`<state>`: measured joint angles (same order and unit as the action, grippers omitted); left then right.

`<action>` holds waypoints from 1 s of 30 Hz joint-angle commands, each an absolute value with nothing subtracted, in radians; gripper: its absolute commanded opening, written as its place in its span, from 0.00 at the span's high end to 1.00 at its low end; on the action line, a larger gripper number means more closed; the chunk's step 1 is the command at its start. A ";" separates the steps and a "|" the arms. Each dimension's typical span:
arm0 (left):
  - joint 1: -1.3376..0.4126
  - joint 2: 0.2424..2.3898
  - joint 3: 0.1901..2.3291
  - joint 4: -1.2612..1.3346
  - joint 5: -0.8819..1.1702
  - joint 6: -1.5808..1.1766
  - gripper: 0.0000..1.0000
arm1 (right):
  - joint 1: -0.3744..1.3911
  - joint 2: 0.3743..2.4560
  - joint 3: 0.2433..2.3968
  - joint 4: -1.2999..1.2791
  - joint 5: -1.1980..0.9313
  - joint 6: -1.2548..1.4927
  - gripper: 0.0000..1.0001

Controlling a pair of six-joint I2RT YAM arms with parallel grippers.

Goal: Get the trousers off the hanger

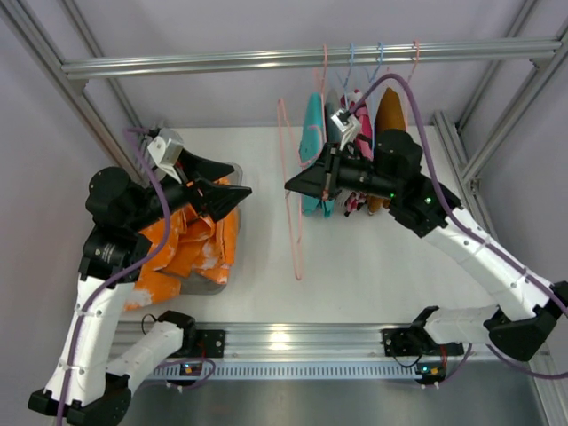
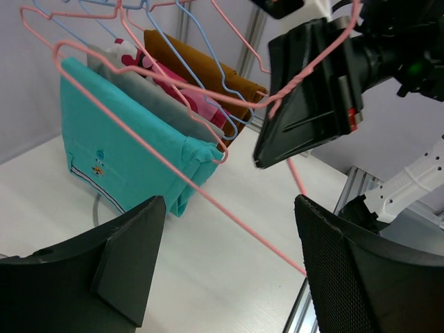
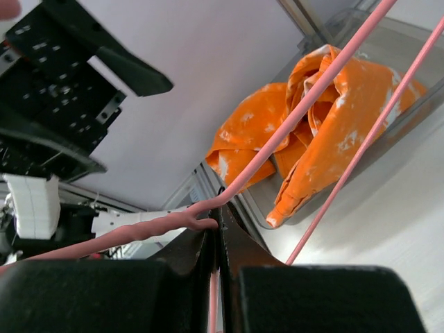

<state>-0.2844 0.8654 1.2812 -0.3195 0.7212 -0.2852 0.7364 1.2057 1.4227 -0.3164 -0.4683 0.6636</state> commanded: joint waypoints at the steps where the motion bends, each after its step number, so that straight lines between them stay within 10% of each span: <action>1: -0.290 0.853 1.273 -0.339 0.752 -0.314 0.20 | 0.798 1.261 1.489 -0.160 -0.368 0.764 1.00; 30: -0.494 1.065 1.381 -0.703 0.224 0.026 0.40 | 0.887 1.608 1.752 -0.204 -0.107 0.881 1.00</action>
